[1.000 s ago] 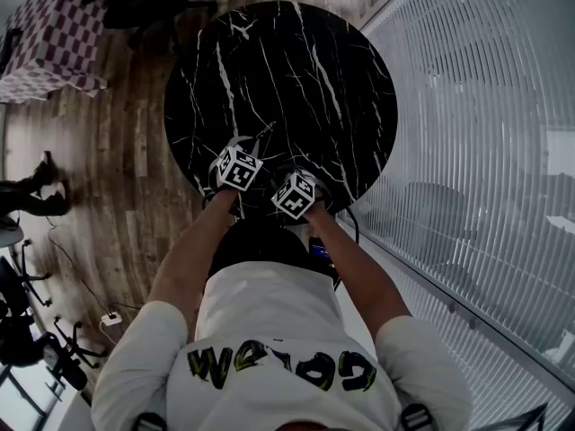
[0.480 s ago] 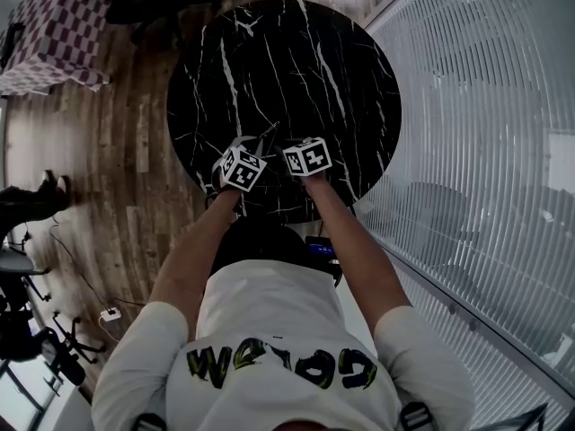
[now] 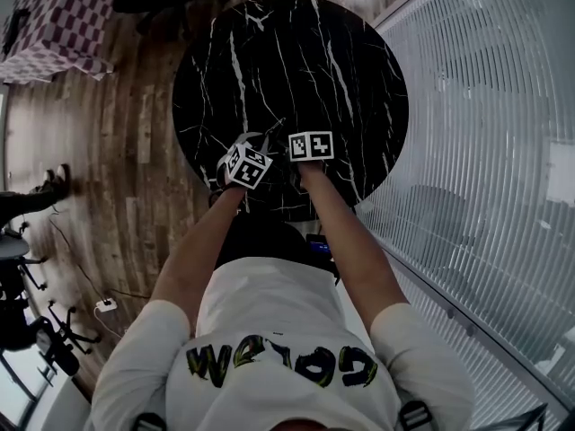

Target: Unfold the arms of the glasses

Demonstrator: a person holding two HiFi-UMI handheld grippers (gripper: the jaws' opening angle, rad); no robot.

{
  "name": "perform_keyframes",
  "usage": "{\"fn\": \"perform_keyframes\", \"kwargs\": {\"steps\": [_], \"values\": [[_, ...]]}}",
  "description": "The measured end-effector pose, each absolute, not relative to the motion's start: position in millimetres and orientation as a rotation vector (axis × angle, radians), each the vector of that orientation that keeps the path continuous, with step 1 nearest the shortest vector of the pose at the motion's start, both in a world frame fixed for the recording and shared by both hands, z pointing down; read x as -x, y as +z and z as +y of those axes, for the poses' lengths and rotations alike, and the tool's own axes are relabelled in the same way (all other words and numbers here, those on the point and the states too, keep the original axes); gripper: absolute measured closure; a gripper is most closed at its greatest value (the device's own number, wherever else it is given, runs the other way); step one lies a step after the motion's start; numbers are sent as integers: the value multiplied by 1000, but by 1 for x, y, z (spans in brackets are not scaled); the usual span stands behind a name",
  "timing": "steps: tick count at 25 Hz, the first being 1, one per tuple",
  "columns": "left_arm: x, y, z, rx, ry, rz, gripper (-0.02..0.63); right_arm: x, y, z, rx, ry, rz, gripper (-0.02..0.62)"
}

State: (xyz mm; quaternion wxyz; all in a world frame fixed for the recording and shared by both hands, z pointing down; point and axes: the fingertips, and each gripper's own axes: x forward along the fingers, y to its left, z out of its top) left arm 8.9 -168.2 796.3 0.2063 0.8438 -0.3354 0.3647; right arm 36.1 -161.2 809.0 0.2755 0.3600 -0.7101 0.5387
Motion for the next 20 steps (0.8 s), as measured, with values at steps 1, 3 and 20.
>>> {"fn": "perform_keyframes", "kwargs": {"steps": [1,3,20], "values": [[-9,796,-168,-2350,1015,-935,598,-35,809,-162,-969,1472,-1910,497],[-8,796,-169,-2350,1013,-937,598,-33,807,-164,-974,1513,-1914,497],[-7,797,-170,-2351,1010,-930,598,-23,811,-162,-932,1609,-1908,562]]}}
